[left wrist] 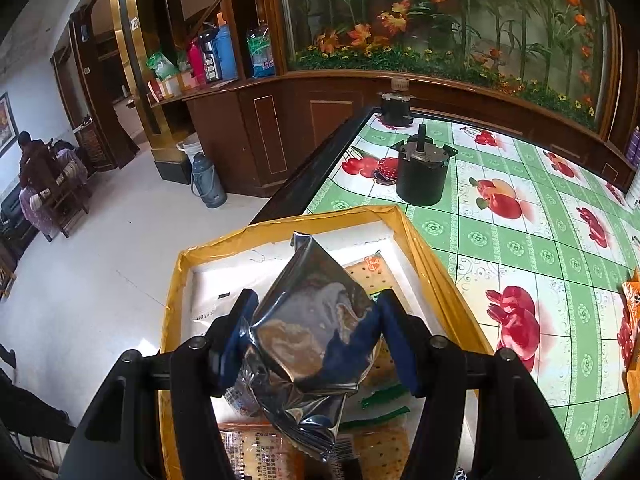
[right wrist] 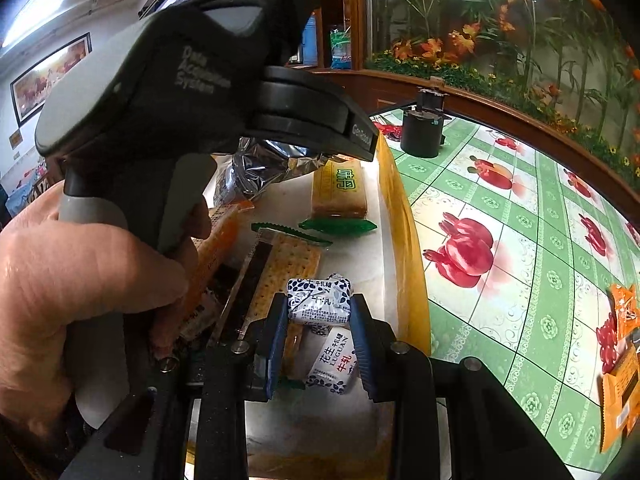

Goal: Organize snacks
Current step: 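Lower the foil bag with the left tool while the right tool lowers the leopard-print candy into the box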

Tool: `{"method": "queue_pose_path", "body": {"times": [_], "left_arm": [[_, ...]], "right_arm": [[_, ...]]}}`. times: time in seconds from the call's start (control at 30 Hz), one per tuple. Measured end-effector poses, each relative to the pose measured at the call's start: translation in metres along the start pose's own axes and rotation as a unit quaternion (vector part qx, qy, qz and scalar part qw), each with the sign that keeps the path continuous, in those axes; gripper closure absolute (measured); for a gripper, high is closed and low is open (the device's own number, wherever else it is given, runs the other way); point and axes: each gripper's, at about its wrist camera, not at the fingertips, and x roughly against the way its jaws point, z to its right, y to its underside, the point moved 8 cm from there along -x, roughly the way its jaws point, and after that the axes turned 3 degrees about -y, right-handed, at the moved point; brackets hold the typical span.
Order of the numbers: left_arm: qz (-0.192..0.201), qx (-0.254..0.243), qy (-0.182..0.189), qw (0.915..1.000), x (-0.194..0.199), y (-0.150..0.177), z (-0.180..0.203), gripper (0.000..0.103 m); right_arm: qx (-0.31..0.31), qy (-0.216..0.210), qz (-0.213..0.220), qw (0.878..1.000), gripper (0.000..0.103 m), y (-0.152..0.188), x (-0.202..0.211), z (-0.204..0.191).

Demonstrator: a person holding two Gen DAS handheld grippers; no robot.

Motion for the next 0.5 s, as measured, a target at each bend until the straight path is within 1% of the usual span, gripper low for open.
{"method": "queue_pose_path", "body": {"times": [0.5], "left_arm": [[0.001, -0.001, -0.004, 1.0, 0.0002, 0.0012, -0.0005, 0.042]], "right_arm": [[0.007, 0.004, 0.001, 1.0, 0.069, -0.0002, -0.0003, -0.0006]]}}
